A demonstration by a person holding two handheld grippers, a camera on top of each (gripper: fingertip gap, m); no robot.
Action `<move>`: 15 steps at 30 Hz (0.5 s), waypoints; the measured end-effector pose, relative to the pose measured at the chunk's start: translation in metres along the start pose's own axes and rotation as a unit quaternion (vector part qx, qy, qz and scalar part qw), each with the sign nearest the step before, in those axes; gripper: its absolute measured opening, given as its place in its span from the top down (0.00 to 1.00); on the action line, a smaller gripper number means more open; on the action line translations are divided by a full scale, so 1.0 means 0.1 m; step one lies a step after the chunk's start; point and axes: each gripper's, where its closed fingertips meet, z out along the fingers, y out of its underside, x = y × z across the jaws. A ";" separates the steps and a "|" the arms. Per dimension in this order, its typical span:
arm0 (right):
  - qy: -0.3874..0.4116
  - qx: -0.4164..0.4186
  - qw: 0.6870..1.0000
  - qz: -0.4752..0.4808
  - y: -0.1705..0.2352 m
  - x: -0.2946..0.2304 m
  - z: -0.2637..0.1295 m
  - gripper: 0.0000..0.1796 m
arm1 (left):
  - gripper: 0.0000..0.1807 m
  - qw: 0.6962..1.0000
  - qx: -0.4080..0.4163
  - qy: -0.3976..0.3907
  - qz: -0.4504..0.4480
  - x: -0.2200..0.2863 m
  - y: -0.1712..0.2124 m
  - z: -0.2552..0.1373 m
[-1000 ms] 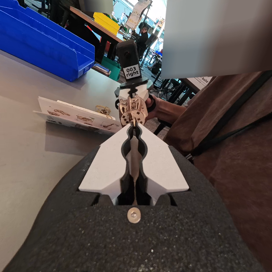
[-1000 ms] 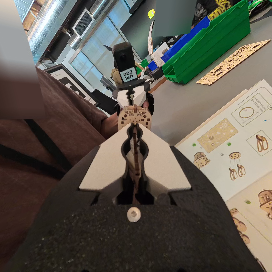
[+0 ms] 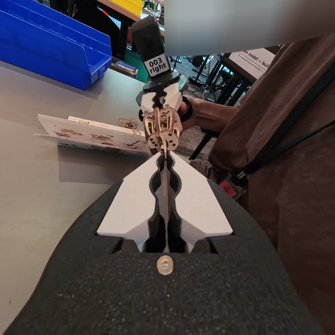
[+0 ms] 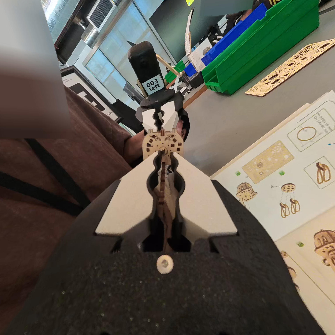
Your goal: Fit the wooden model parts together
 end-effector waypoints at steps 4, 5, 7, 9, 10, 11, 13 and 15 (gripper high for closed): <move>-0.002 -0.003 1.000 -0.002 0.01 -0.01 0.01 0.96 | 1.00 1.000 -0.003 0.001 0.003 0.01 0.01 -0.01; -0.004 -0.004 1.000 -0.003 0.01 -0.01 0.01 0.96 | 1.00 1.000 -0.004 0.000 0.005 0.01 0.01 -0.01; -0.005 -0.005 1.000 -0.006 0.01 -0.02 0.02 0.96 | 1.00 1.000 -0.005 0.000 0.005 0.01 0.02 -0.01; -0.005 -0.007 1.000 -0.010 0.01 -0.03 0.02 0.96 | 1.00 1.000 -0.005 0.001 0.005 0.01 0.02 -0.02; -0.004 -0.005 1.000 -0.013 0.01 -0.03 0.02 0.96 | 1.00 1.000 -0.006 0.001 0.005 0.01 0.02 -0.02; -0.003 -0.005 1.000 -0.016 0.00 -0.03 0.01 0.96 | 1.00 1.000 -0.006 0.001 0.005 0.01 0.02 -0.01; 0.000 0.001 1.000 -0.020 -0.03 -0.03 -0.01 0.97 | 1.00 1.000 -0.008 0.002 0.005 0.01 0.03 -0.01; 0.004 -0.001 1.000 -0.026 -0.03 -0.03 -0.02 0.97 | 1.00 1.000 -0.009 0.004 0.005 0.02 0.03 0.00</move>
